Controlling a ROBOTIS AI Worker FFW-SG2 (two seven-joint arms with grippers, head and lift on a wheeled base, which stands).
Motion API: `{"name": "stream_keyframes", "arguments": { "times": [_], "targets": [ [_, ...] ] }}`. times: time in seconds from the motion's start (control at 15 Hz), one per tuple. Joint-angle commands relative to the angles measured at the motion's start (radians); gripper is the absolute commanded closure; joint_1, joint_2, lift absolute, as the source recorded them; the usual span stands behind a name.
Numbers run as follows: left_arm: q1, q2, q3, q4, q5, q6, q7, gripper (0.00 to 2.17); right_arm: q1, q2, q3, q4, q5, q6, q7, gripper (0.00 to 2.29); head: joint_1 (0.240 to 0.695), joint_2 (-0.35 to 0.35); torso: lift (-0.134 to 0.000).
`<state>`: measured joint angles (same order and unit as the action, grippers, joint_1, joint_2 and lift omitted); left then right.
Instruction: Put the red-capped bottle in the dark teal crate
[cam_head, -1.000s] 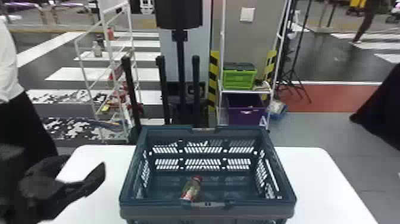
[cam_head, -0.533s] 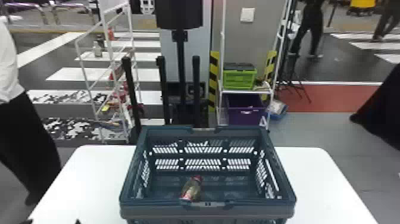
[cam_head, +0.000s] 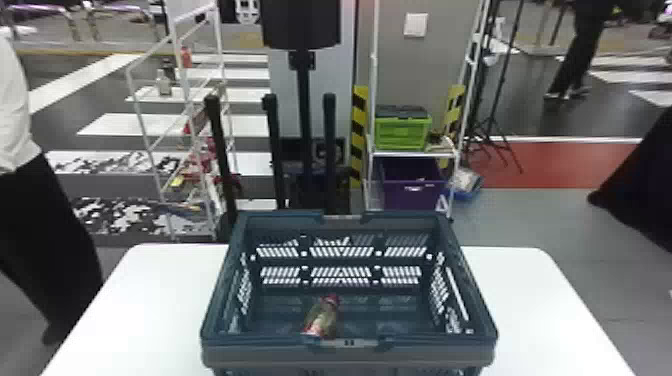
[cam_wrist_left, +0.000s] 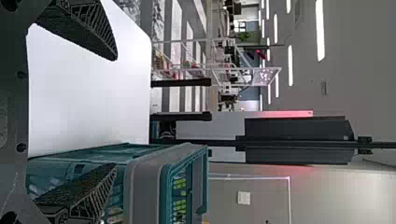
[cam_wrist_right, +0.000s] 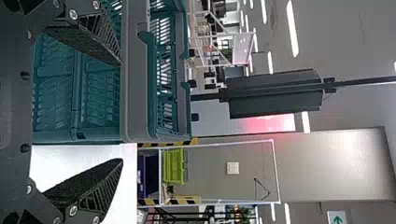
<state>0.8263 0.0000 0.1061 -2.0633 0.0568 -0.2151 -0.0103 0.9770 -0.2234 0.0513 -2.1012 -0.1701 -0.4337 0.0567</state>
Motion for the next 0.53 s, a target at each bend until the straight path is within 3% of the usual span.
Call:
{"name": "stream_keyframes", "arguments": {
  "times": [0.0,0.47],
  "targets": [
    [0.001,-0.003,-0.019,-0.003,-0.015,0.021,0.003,0.07,-0.001,-0.004,0.001,0.004,-0.003,0.001,0.0,0.15,0.499,0.0,0.0],
    [0.005,-0.003,-0.022,-0.011,-0.015,0.03,0.024,0.07,-0.001,-0.013,0.004,0.007,-0.008,-0.003,0.0,0.15,0.499,0.0,0.0]
  ]
}}
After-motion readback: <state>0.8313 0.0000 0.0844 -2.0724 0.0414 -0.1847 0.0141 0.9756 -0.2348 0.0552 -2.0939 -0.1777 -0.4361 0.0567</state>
